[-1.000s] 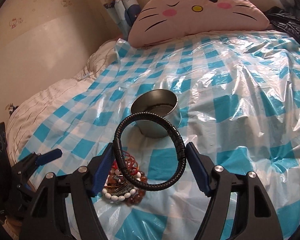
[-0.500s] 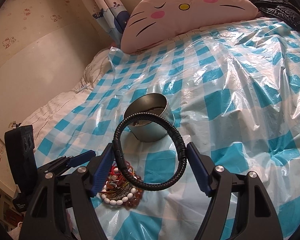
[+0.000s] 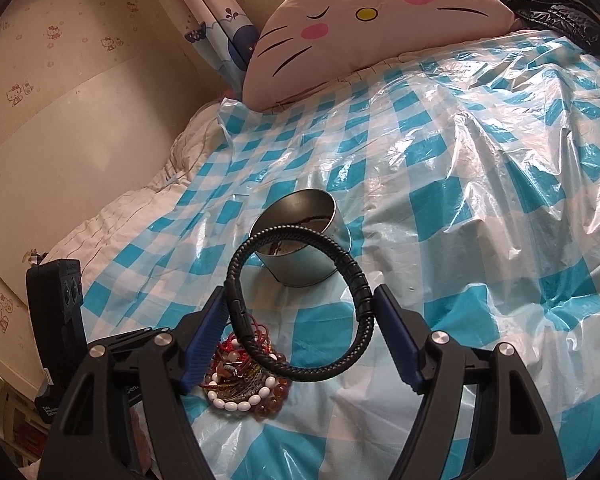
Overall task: Organize jewelry
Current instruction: 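Lift the black bracelet with the right gripper while the left grasps a red cord bracelet, then drop the black bracelet into the tin with the right gripper while the left drops its bracelet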
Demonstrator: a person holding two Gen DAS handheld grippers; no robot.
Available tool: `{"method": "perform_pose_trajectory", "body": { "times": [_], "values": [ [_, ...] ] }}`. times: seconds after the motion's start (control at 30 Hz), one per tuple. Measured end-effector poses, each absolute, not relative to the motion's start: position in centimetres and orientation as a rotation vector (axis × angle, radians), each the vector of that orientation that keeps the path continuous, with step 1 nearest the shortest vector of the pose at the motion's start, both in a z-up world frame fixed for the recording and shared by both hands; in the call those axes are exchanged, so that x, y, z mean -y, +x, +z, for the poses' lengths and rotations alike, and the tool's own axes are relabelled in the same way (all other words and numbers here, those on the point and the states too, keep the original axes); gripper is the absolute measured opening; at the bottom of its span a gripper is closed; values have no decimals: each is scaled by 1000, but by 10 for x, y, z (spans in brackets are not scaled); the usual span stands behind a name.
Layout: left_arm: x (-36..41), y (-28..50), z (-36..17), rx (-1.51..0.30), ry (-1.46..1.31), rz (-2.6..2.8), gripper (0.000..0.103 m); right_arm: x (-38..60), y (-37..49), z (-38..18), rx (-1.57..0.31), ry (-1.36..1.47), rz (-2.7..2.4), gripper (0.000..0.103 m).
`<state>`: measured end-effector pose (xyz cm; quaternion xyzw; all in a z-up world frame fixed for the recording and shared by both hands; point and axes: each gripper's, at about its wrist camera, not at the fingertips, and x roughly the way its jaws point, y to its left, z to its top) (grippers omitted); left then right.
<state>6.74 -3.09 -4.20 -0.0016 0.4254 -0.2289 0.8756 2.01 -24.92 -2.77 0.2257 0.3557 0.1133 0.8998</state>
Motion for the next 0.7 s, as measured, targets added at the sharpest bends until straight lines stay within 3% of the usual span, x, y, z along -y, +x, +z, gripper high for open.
{"method": "perform_pose_trajectory", "body": {
  "times": [0.2,0.7],
  "values": [
    [17,62,-20,-846,-101,-510,2,247,19,-25,-726,467,240,71],
    [51,87,39,-742,-49,-568,2,237,29,-18,-685,373,252,71]
  ]
}}
